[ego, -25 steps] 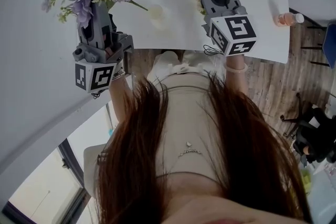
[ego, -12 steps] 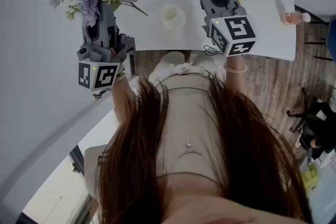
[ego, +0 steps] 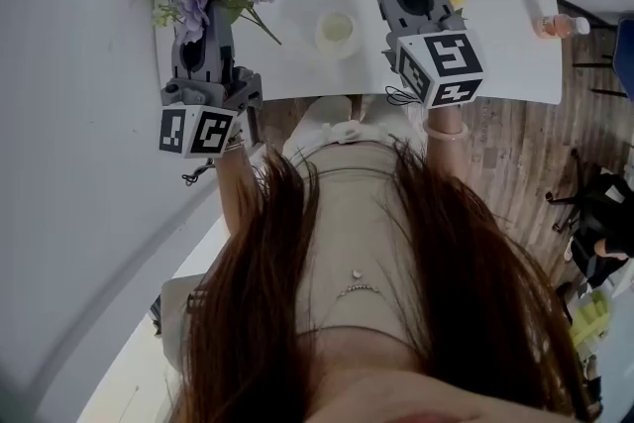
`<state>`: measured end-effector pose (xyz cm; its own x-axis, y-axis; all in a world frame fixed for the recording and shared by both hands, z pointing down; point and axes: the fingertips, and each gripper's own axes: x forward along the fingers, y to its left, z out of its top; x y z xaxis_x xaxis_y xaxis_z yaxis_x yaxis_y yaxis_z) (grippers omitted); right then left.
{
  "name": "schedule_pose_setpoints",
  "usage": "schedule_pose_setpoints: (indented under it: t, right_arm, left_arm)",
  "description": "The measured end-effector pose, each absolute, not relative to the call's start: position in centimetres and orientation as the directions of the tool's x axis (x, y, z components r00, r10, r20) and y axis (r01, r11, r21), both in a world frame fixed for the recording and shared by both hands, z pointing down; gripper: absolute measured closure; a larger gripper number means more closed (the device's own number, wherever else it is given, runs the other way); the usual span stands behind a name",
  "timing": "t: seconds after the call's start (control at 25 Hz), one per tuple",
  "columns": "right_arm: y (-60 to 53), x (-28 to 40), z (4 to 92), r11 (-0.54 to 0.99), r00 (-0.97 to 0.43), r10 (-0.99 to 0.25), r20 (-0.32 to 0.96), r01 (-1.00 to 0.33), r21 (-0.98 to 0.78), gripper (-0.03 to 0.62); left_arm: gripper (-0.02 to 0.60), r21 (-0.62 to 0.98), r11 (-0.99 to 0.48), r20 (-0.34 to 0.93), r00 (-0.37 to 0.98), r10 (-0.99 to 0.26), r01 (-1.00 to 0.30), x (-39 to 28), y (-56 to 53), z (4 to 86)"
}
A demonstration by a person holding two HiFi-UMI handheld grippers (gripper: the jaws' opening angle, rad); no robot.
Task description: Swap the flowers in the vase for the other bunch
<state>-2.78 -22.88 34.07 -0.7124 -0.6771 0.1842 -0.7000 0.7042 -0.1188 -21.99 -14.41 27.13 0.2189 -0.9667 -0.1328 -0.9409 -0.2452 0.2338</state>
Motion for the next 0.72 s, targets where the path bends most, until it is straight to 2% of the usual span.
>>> schedule_pose_setpoints:
  t: [0.72]
  right_arm:
    - [-23.1, -3.6, 36.2, 0.637, -0.636, -0.719, 0.280, -0.764, -0.100, 0.566]
  left_arm:
    - [0.548, 0.336, -0.230, 0.092, 0.275, -0.957, -0.913, -24.2, -18.0, 36.9]
